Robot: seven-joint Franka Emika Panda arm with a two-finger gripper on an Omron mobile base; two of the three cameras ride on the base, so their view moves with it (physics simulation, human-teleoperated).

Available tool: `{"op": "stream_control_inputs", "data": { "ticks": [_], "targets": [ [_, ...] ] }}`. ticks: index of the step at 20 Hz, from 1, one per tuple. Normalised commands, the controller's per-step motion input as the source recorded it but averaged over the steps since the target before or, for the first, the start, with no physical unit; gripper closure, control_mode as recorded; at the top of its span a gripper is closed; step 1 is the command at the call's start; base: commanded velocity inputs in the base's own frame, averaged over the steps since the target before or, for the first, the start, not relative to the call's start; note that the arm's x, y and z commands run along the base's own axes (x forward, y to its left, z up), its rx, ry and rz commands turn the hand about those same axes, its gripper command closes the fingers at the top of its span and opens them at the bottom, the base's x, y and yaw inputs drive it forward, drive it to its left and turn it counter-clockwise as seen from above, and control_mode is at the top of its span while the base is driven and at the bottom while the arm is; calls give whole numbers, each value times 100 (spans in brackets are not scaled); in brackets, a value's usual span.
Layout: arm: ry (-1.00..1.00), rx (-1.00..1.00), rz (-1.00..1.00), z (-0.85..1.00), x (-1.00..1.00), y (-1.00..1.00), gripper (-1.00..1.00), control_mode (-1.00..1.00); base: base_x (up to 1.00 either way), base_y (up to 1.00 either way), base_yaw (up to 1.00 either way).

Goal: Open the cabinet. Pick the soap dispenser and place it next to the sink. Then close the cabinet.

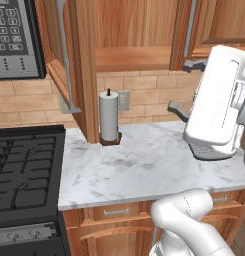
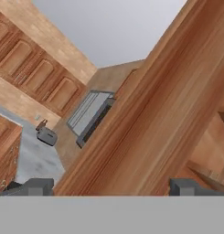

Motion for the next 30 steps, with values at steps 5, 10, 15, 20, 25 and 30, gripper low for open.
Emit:
{"op": "stream_control_inputs", "data": {
  "ticks": [5, 10, 15, 20, 25, 30],
  "targets": [
    [-14, -12, 1, -2, -19, 39, -100, -100, 0, 0, 0],
    [-18, -9, 2, 0, -23, 31, -100, -100, 0, 0, 0],
    [-12, -6, 5, 0, -29, 28, -100, -100, 0, 0, 0],
    [-17, -10, 13, -1, -14, 39, -100, -100, 0, 0, 0],
    [-17, -11, 14, -1, -9, 38, -100, -100, 0, 0, 0],
    [-12, -5, 5, 0, -10, 39, -100, -100, 0, 0, 0]
  ]
}}
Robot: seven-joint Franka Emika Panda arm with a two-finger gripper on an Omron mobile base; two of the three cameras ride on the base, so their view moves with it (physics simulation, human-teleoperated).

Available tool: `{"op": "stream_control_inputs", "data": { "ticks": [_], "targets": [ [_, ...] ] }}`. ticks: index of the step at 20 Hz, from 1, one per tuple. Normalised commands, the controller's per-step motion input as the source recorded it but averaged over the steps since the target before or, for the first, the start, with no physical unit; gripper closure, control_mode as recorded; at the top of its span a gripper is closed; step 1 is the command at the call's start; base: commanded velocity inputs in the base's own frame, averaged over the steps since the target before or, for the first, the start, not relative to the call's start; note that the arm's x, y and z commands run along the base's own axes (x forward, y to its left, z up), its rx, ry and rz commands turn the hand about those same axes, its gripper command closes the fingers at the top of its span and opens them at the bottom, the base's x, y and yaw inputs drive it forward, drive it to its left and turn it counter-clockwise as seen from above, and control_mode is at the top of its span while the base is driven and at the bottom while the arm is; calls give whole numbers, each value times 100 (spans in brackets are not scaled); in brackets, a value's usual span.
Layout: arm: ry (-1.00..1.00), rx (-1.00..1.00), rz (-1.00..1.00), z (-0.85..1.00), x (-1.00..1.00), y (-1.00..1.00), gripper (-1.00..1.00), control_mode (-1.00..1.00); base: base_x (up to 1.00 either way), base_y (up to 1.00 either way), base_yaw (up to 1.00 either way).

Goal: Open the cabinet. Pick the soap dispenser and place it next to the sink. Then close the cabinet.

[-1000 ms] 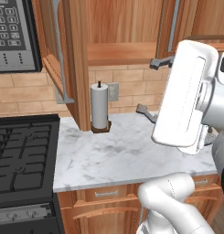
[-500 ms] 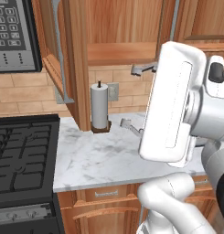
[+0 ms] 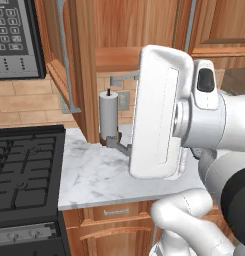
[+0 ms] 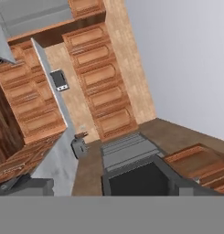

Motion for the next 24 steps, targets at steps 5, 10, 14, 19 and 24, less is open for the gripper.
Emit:
{"op": "stream_control_inputs", "data": {
  "ticks": [5, 10, 14, 19, 24],
  "targets": [
    [-11, 0, 0, 0, -6, 37, -100, -100, 0, 0, 0],
    [-24, -1, 0, 0, -22, 29, -100, -100, 0, 0, 0],
    [-27, -4, 0, 0, -9, 29, -100, -100, 0, 0, 0],
    [-22, -8, -14, -2, 28, 39, -100, -100, 0, 0, 0],
    [-14, -1, -20, -4, 33, 37, -100, -100, 0, 0, 0]
  ]
}}
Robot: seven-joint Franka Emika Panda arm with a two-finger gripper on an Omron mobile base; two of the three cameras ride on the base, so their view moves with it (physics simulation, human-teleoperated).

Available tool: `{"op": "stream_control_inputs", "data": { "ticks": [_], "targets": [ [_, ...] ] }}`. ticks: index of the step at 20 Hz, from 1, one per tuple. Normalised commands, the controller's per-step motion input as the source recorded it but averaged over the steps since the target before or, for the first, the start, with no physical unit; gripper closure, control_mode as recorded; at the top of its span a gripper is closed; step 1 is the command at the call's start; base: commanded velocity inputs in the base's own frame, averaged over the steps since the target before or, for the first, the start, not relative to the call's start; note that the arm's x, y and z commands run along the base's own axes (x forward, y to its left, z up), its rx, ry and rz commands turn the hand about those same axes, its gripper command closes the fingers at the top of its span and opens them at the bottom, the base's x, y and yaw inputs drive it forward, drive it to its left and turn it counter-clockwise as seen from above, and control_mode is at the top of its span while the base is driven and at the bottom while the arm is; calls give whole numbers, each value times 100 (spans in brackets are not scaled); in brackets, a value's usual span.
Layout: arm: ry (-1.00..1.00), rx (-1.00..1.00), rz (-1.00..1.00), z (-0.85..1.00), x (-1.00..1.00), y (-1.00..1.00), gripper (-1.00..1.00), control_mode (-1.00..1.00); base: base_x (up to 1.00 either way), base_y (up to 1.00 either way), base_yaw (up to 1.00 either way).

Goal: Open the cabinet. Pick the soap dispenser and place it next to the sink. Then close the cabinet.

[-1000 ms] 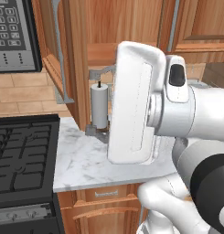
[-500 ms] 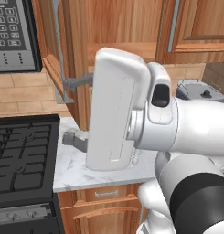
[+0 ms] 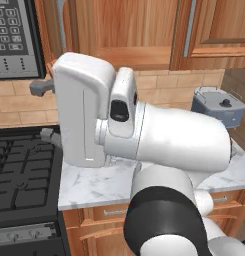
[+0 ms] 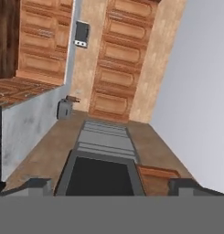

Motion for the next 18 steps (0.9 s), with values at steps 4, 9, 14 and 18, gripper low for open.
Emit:
{"op": "stream_control_inputs", "data": {
  "ticks": [4, 9, 14, 18],
  "targets": [
    [-2, 0, -32, -9, 10, 21, -100, -100, 0, 0, 0],
    [2, 0, -36, -12, 5, 11, -100, -100, 0, 0, 0],
    [5, 2, -31, -9, 16, 7, -100, -100, 0, 0, 0],
    [4, 5, -24, -3, 34, 1, -100, -100, 0, 0, 0]
  ]
}}
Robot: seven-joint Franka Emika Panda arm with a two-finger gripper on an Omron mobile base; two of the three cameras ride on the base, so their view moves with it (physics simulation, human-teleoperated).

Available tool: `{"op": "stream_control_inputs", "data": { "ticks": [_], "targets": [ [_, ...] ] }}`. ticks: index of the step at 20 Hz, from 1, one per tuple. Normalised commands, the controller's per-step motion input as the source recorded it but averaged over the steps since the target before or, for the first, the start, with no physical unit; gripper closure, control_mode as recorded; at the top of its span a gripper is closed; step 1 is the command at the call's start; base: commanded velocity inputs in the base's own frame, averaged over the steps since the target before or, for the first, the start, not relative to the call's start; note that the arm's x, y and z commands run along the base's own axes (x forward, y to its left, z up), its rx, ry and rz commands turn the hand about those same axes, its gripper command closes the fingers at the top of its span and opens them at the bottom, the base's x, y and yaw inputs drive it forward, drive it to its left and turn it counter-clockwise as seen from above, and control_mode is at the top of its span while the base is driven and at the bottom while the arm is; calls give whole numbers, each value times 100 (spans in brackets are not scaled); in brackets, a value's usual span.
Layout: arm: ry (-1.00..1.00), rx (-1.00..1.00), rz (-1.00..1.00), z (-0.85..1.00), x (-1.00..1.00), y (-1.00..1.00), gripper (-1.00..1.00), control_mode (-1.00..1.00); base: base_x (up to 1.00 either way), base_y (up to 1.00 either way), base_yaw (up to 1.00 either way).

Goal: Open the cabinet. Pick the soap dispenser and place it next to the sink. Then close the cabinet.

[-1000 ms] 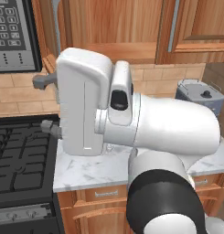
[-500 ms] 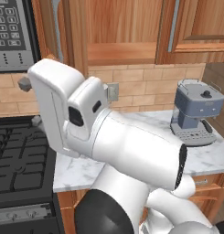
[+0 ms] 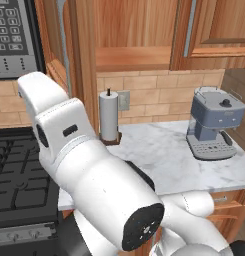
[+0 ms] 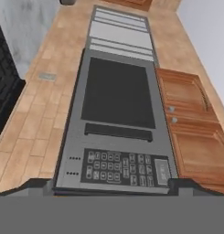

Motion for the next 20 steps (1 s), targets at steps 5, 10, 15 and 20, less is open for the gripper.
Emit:
{"op": "stream_control_inputs", "data": {
  "ticks": [5, 10, 15, 20],
  "targets": [
    [6, 11, -16, 0, 34, 4, -100, -100, 0, 0, 0],
    [12, 11, -11, -1, 34, 0, -100, -100, 0, 0, 0],
    [8, 5, -6, -14, 27, 3, -100, -100, 0, 0, 0],
    [0, 0, -5, -19, 41, 1, -100, -100, 0, 0, 0]
  ]
}}
